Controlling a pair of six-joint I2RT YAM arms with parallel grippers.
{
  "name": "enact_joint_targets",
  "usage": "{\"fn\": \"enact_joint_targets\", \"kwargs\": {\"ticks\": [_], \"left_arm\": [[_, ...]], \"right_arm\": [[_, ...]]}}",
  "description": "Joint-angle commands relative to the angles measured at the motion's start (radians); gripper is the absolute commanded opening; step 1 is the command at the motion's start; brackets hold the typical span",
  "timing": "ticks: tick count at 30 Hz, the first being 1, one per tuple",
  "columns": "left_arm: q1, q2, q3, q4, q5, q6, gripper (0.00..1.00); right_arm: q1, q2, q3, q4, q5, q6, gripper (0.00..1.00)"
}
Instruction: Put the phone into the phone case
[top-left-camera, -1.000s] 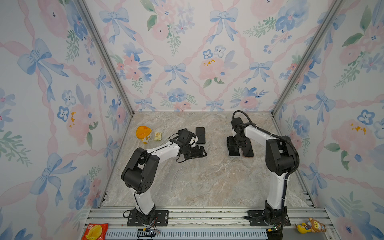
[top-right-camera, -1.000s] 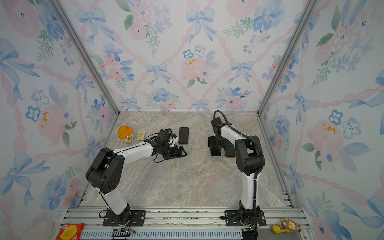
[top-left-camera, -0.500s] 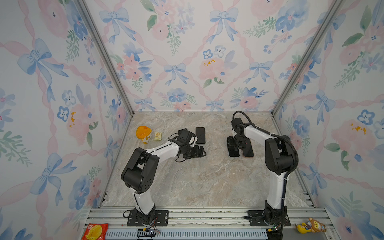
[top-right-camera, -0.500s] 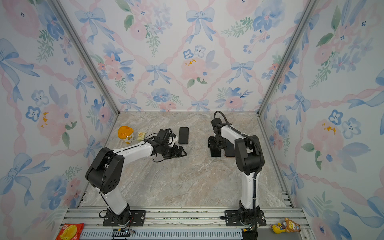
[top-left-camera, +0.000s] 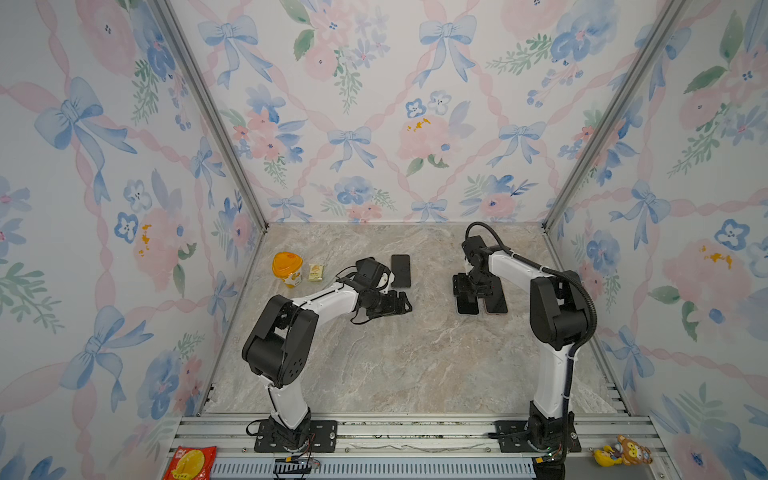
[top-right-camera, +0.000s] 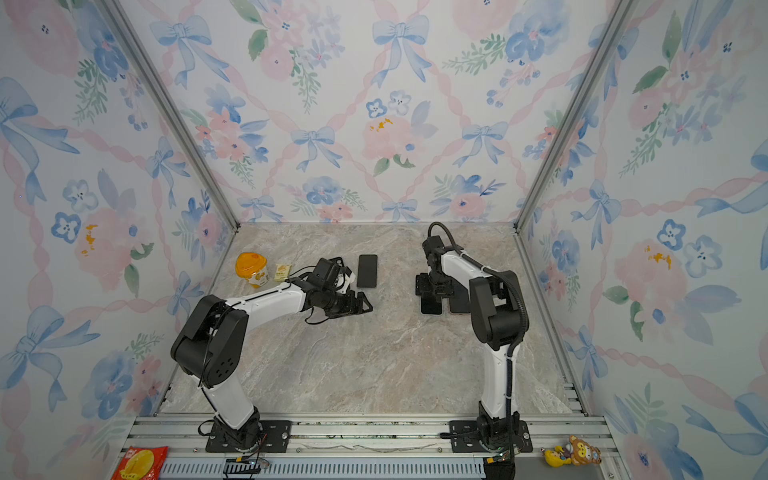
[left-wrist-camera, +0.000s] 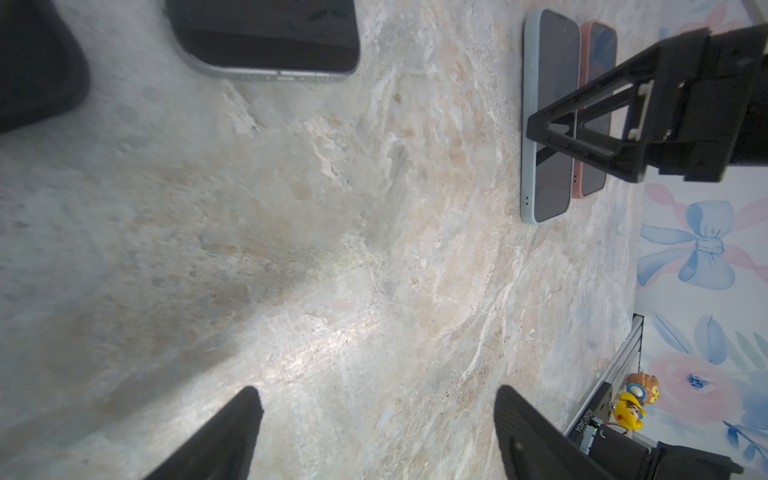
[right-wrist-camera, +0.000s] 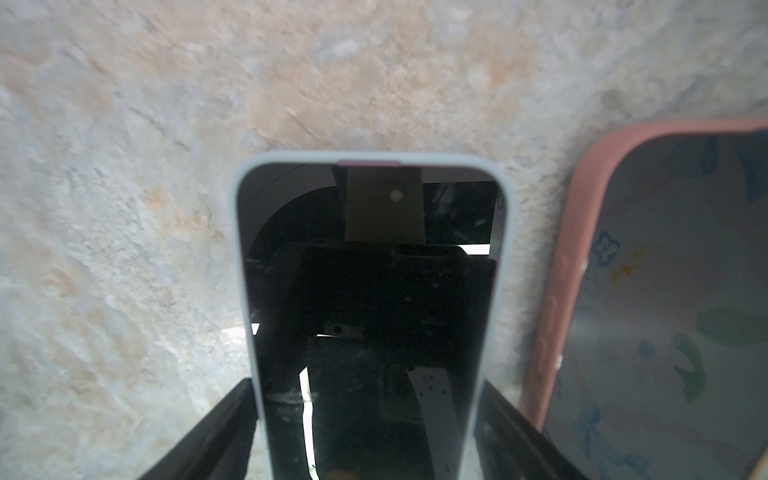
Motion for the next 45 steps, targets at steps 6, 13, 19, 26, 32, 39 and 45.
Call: {"fn": "enact_joint_targets", "kwargs": {"ticks": [6,13,19,26,32,39,45], "left_arm": [[0.035,-0.041,-0.028,-0.020,0.012,0.025,0.88],[0.129,-0.097,-0.074,-0.021,0.032,0.018,0.89],[0.185,-0.103,-0.073,-0.020,0.044,0.017,0.89],[0.221,-0.095,-0.052,-0.020,0.034,0.014,0.89],[0.226,-0.077,-0.047,-0.020,0.037,0.014,0.88],[0.230,-0.092,-0.067,-0.020,0.039,0.017,0.89],[0.231,-0.090,-0.075,-0.020,0.043,0.016,0.89]], "right_arm": [[0.000,-0.107,-0.022,-0.025,0.028,0.013,0.85],[0.110,-0.144,0.017,0.004,0.047,0.064,0.85],[0.229,-0.053,0.148,0.014,0.119,0.099,0.86],[0.309,0.120,0.382,-0.011,0.124,0.129,0.88],[0.359,0.299,0.623,-0.082,0.148,0.113,0.91],[0.370,0.435,0.779,-0.101,0.124,0.121,0.95],[0.370,0.527,0.871,-0.128,0.104,0.134,0.99]]}}
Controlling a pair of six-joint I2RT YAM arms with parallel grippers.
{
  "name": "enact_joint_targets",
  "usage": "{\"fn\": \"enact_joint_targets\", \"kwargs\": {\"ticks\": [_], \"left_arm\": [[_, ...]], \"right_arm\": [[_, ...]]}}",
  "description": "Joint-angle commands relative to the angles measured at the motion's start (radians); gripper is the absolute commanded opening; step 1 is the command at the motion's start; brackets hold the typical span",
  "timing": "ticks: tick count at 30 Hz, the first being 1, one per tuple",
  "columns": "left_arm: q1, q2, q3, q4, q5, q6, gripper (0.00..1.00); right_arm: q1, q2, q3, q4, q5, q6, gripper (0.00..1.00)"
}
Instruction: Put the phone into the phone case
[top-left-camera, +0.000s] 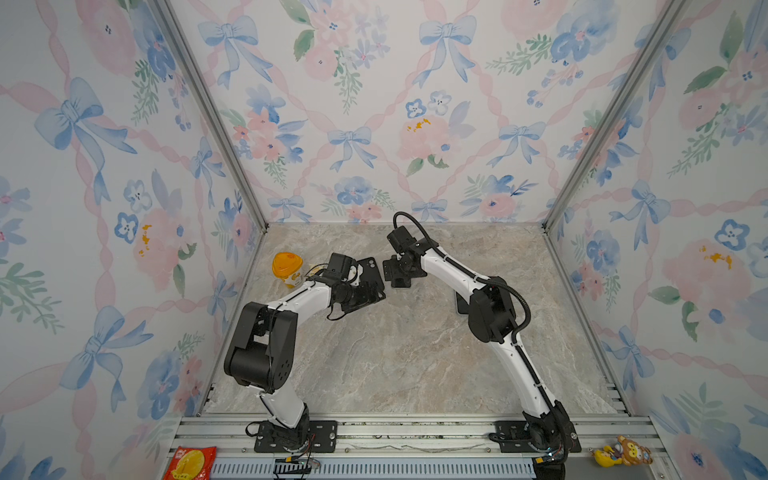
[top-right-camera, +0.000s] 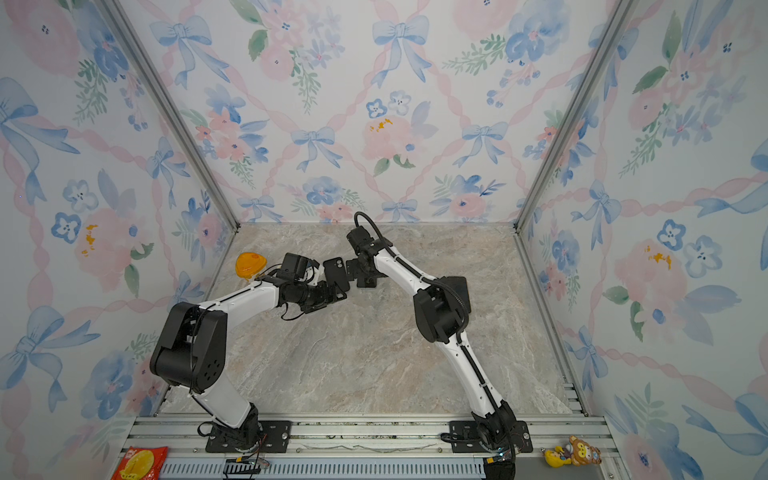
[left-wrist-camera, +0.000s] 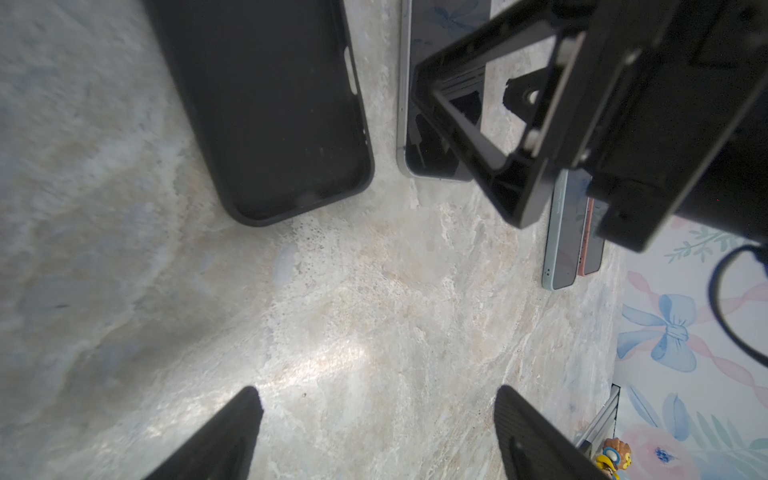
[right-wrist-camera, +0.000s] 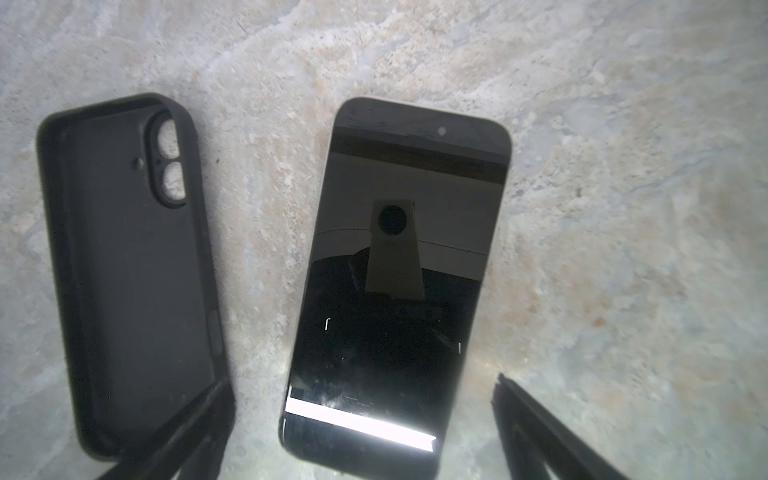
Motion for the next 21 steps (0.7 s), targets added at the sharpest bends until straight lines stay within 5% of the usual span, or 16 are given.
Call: {"fn": "enact_joint_targets", "kwargs": {"ticks": [1,7,16,21], "left_arm": [[0.010,-0.008,-0.007,-0.012,0.016,0.016,0.89],[0.011,-0.003,-0.012,-0.012,0.016,0.019,0.89],[0.034,-0.018,-0.011,-0.012,0.008,0.020,0.88],[0.058,0.017,0.085,-0.088,-0.096,0.046,0.86]], "right_arm": [[0.001,0.056,0.060,-0.056,-0.005,0.013,0.99],[0.016,0.114,0.098,-0.087,0.059,-0.012,0.98],[0.013,0.125,0.074,-0.102,0.006,0.017,0.82],[0.013,0.104,0.046,-0.098,0.003,0.003,0.75]]}}
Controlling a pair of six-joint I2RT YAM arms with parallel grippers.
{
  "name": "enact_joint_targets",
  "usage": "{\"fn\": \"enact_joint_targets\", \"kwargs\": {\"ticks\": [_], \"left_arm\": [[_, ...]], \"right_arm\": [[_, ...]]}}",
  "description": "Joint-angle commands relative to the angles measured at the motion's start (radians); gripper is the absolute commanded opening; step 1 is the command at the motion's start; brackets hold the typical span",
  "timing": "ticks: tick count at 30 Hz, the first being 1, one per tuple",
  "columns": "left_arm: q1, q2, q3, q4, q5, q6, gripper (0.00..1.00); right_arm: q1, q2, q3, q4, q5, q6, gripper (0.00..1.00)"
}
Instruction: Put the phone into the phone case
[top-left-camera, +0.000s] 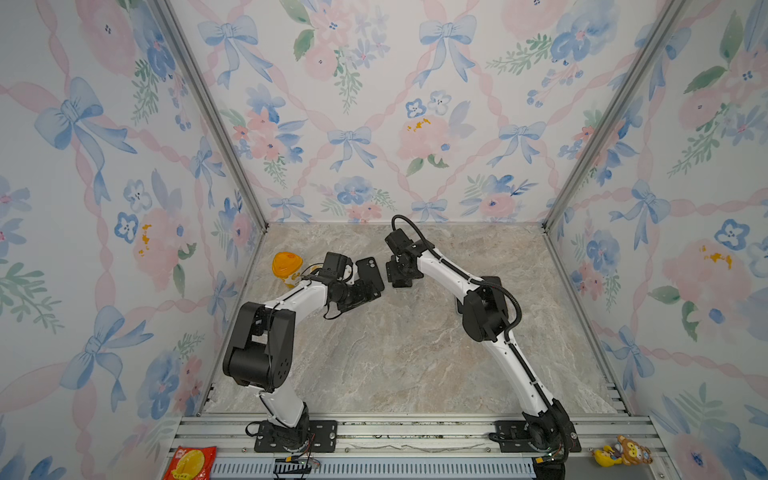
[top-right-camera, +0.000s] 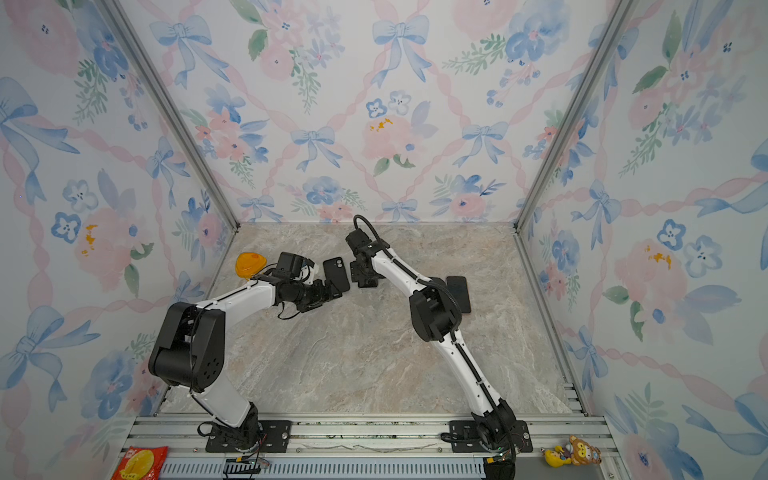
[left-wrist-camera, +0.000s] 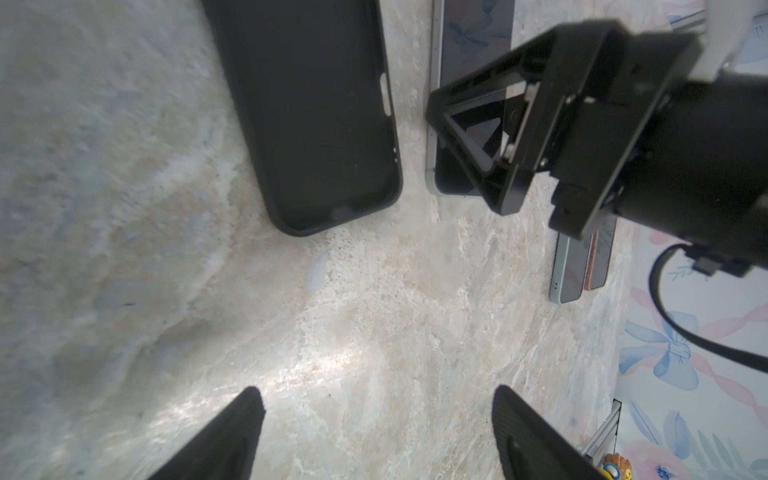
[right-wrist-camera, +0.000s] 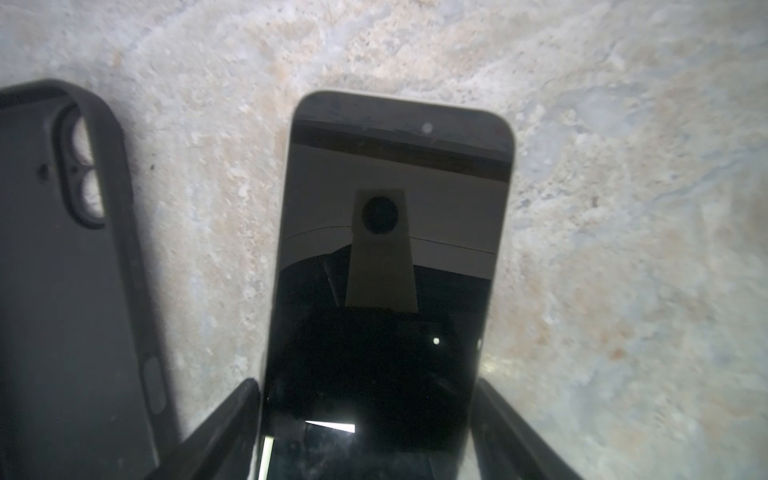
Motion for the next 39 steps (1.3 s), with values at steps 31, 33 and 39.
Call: {"fn": "enact_joint_targets", "kwargs": {"ticks": [31,33,39], "left_arm": [[-0.063,0.414,0.502,-0.296,-0.344,0.082,0.17],[-0.067,0.402,0.492,-0.296,-0.344,0.081,0.15],[-0.085,0.376,0.462,-0.294,-0.348,0.075,0.11]], "right_arm": [[0.052,-0.359,-0.621,0.206,-0.157,-0.055,0.55],[0.056,-0.387,-0.666,0.221,-0.157,-0.052,0.54],[0.074,-0.485,-0.828,0.283,-0.156,-0.049,0.53]]}}
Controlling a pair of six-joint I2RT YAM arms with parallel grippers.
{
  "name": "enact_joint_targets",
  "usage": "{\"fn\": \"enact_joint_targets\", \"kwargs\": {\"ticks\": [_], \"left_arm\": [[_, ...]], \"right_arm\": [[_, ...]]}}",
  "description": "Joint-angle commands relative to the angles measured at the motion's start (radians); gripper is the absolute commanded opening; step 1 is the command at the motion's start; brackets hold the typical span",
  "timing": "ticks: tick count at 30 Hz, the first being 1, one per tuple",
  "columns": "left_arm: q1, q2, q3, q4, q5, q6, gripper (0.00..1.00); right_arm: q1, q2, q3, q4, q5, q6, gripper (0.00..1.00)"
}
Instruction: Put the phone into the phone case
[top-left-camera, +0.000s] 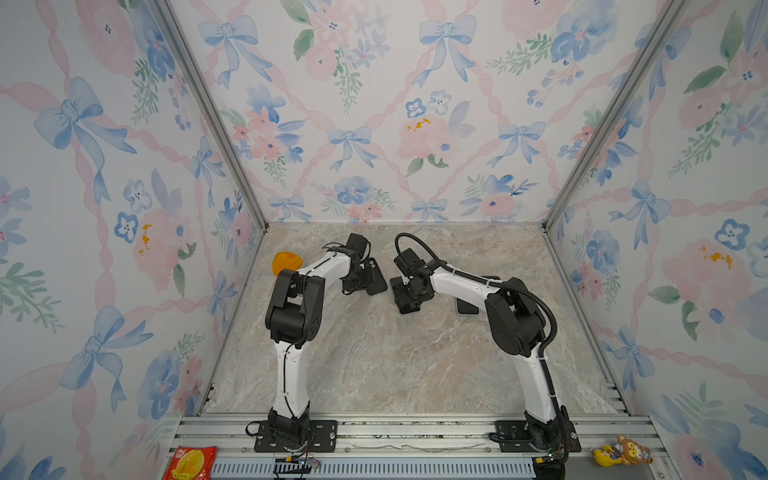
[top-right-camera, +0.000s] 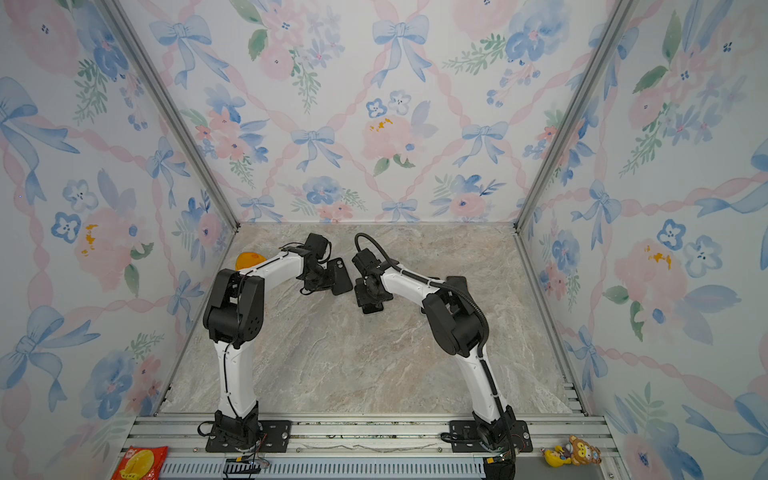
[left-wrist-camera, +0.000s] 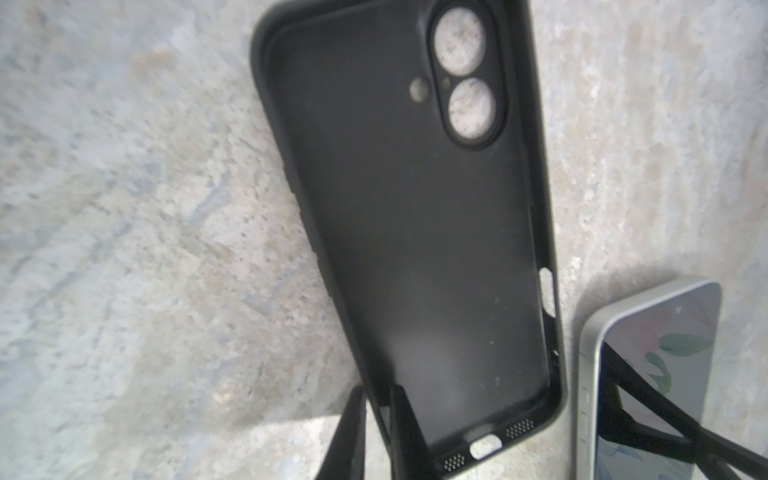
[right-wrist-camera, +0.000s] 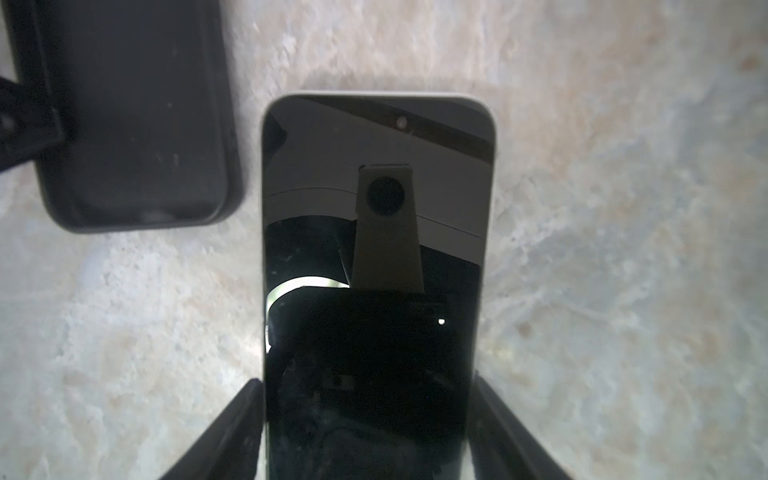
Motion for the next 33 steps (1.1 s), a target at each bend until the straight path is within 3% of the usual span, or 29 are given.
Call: {"fn": "enact_joint_targets", "kwargs": {"ticks": [1,16,22,25,28,33], "left_arm": [[-0.018,-0.035,-0.028,-0.032,-0.013,-0.004,0.10],[-0.092,-0.151,-0.172,-0.029,-0.046,-0.080,0.10],[-0.119,-0.218,-0.272,-0.012,-0.056,-0.118,0.14],[-0.127,-0.260,-0.327,0.017,-0.035,-0.136,0.20],[-0.138,-0.289,-0.367,0.041,-0.006,-0.155,0.35],[-0.150,-0.348,-0.457,0.143,0.112,-0.208,0.40]], "right_arm": [[0.023,-0.059,-0.088,0.000,-0.031,0.002,0.53],[0.126,-0.323,-0.482,0.124,-0.003,0.028,0.52],[0.177,-0.424,-0.602,0.157,0.008,0.069,0.52],[0.211,-0.463,-0.651,0.187,0.013,0.088,0.52],[0.241,-0.476,-0.689,0.226,0.028,0.092,0.51],[0.266,-0.506,-0.737,0.273,0.029,0.096,0.51]]}}
